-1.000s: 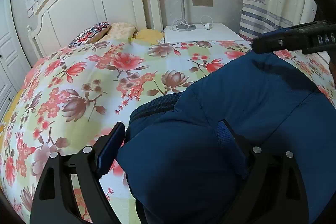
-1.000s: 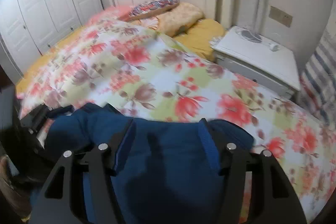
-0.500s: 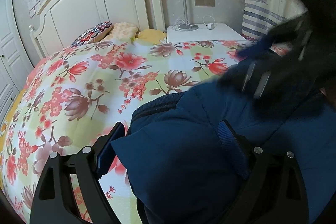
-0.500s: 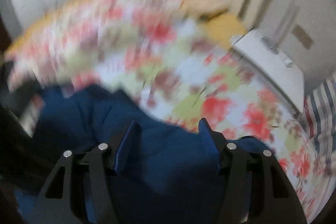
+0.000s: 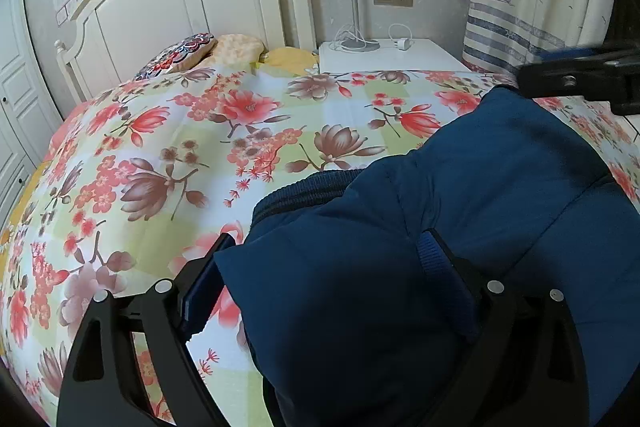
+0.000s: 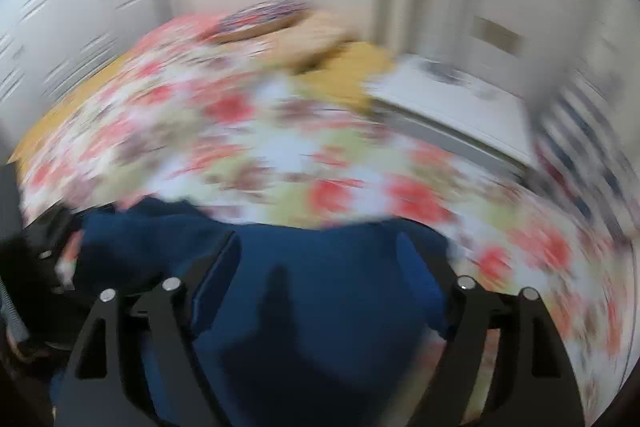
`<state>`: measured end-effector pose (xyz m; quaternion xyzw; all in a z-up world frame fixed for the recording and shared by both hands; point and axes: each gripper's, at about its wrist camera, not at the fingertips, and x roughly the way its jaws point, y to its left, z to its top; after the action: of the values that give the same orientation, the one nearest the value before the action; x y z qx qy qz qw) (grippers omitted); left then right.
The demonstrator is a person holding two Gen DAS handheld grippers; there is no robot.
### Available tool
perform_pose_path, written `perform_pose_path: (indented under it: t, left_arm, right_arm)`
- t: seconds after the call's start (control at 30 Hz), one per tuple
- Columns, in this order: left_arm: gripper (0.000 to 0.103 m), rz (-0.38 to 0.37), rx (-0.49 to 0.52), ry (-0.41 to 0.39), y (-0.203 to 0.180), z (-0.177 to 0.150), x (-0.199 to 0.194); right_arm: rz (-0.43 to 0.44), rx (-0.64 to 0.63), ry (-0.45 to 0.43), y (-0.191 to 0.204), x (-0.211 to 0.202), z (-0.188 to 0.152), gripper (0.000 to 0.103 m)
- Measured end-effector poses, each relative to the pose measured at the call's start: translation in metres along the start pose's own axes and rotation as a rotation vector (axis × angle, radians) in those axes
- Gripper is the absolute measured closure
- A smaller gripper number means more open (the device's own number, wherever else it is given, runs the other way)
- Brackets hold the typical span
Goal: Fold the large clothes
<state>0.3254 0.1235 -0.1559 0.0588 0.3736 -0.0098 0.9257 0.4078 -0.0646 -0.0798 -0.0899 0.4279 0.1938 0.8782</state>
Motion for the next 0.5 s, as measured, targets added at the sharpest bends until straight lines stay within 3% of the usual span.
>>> perform_pose_path:
  t: [0.07,0.1,0.2,0.3,0.33,0.4,0.5]
  left_arm:
    - [0.007,-0.005,-0.009,0.004,0.001,0.000,0.001]
    - [0.007,-0.006,-0.014,0.008,0.001,0.000,0.002]
    - [0.006,-0.032,-0.030,0.004,0.004,-0.001,0.000]
    - [0.004,-0.150,-0.118,0.030,0.026,-0.008,-0.011]
    - [0.004,-0.231,-0.183,0.043,0.039,-0.015,-0.020]
    - [0.004,-0.326,-0.265,0.068,0.056,-0.028,-0.032]
    - [0.004,-0.479,-0.325,0.084,0.069,-0.048,-0.052]
  right_arm:
    - [0.016,0.033,0.107,-0.017,0.027,-0.014,0.020]
    - [0.088,0.090,0.120,-0.029,0.042,-0.026,0.013]
    - [0.221,0.292,0.080,-0.058,0.035,-0.040,0.010]
    - [0.295,0.400,0.058,-0.066,0.009,-0.060,0.008]
    - [0.343,0.395,0.037,-0.065,-0.006,-0.074,0.005]
    - [0.358,0.370,-0.002,-0.061,-0.032,-0.101,0.003]
    - [0.436,0.384,-0.010,-0.057,-0.053,-0.142,0.003]
